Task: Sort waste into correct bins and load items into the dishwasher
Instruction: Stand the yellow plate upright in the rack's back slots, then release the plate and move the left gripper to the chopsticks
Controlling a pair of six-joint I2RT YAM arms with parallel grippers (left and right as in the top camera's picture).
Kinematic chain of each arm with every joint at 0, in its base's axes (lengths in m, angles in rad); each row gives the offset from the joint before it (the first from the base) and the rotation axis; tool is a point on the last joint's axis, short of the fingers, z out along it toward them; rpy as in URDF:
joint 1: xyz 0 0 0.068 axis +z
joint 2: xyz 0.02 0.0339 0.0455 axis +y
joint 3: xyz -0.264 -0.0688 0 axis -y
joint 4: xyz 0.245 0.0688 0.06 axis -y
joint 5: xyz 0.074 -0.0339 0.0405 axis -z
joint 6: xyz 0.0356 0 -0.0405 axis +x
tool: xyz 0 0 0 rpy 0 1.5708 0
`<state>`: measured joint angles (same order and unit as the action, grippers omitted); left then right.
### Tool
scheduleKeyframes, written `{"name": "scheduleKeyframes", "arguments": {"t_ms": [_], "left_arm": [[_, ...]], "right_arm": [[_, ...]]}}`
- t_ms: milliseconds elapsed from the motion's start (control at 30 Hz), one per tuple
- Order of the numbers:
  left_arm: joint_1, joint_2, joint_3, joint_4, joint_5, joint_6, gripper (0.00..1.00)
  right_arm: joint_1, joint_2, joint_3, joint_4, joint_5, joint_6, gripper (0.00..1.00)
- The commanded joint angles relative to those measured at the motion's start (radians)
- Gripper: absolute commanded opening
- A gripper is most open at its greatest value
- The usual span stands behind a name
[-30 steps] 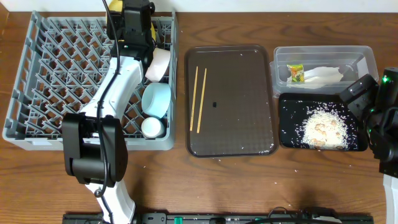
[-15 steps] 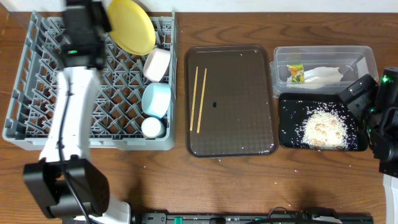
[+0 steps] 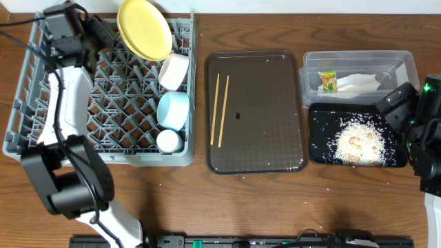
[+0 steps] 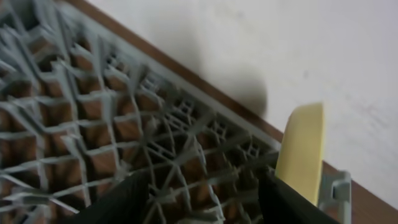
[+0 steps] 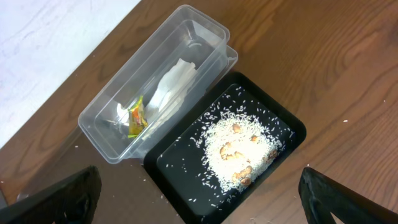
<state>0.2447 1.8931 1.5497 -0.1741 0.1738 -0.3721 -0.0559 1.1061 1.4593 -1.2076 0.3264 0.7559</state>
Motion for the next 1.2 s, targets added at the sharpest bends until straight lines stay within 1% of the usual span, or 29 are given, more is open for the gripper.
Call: {"name": "scheduleKeyframes", "arguments": {"t_ms": [0, 267, 500, 833, 967, 1167], "left_arm": [[-0.004, 0.023, 0.001, 0.018, 0.044, -0.034, 0.59], [-0.040, 0.026, 0.001, 0.075, 0.077, -0.033, 0.59], [-0.078, 0.043, 0.001, 0.079, 0.077, -0.018, 0.59], [-0.085, 0.042, 0.001, 0.082, 0.081, -0.018, 0.59], [-0.084, 0.012, 0.001, 0.081, 0.081, -0.012, 0.59], [-0.084, -0.093, 0.001, 0.042, 0.079, 0.023, 0.59]], "right_arm": [[-0.003, 0.005, -0.001, -0.001, 0.013, -0.010, 0.99], [-0.003, 0.005, -0.001, -0.001, 0.013, -0.009, 0.99], [-0.003, 0.005, -0.001, -0.001, 0.013, -0.010, 0.99], [-0.003, 0.005, -0.001, -0.001, 0.013, -0.010, 0.99], [-0.003, 0.005, -0.001, -0.001, 0.013, -0.009, 0.99], [-0.003, 0.005, -0.001, -0.001, 0.013, -0.010, 0.99]]}}
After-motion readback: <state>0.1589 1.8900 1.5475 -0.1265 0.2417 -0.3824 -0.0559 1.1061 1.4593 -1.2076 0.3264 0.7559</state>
